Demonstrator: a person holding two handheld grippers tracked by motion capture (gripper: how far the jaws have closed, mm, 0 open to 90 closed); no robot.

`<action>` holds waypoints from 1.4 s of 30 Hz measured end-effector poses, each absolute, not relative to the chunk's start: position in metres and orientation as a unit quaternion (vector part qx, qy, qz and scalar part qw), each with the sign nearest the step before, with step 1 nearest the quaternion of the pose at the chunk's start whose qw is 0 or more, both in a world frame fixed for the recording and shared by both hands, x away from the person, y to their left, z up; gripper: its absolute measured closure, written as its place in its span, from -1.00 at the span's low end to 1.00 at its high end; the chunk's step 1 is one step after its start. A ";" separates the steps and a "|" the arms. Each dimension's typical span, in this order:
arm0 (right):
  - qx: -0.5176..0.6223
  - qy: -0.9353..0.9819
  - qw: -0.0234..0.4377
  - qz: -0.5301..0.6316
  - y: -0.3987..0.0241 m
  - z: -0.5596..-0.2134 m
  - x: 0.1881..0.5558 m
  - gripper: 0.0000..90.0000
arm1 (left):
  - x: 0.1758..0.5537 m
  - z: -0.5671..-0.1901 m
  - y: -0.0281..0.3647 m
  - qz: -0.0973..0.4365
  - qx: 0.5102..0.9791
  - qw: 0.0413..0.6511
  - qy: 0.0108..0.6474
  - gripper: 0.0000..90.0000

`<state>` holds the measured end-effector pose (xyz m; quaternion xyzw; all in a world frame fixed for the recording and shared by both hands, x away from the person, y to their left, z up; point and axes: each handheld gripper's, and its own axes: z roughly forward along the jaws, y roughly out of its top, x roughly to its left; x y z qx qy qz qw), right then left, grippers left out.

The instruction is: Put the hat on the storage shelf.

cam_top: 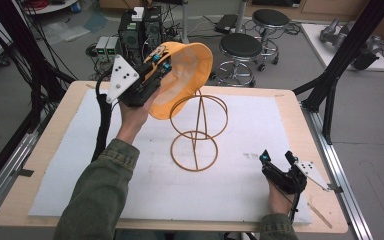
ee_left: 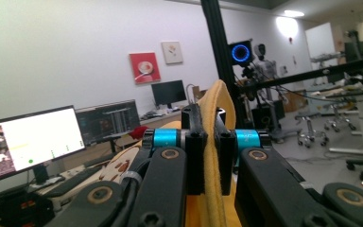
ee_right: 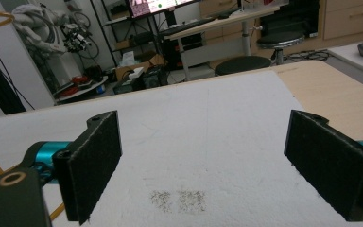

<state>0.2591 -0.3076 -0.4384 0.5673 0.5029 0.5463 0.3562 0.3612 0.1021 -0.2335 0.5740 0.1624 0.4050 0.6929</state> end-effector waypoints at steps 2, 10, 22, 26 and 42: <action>0.566 0.506 0.357 0.545 -0.308 -0.439 0.259 -0.76 | 0.359 -0.234 0.097 0.399 0.578 0.695 0.153 0.93; 0.566 0.504 0.358 0.545 -0.308 -0.439 0.259 -0.76 | 0.343 -0.237 0.071 0.373 0.598 0.701 0.109 0.93; 0.567 0.501 0.357 0.548 -0.309 -0.439 0.259 -0.76 | 0.327 -0.253 0.035 0.336 0.650 0.680 0.047 0.93; 0.569 0.501 0.354 0.547 -0.310 -0.439 0.258 -0.76 | 0.325 -0.259 0.029 0.329 0.657 0.677 0.041 0.93; 0.569 0.500 0.355 0.548 -0.312 -0.439 0.259 -0.76 | 0.313 -0.282 0.007 0.319 0.747 0.582 -0.035 0.93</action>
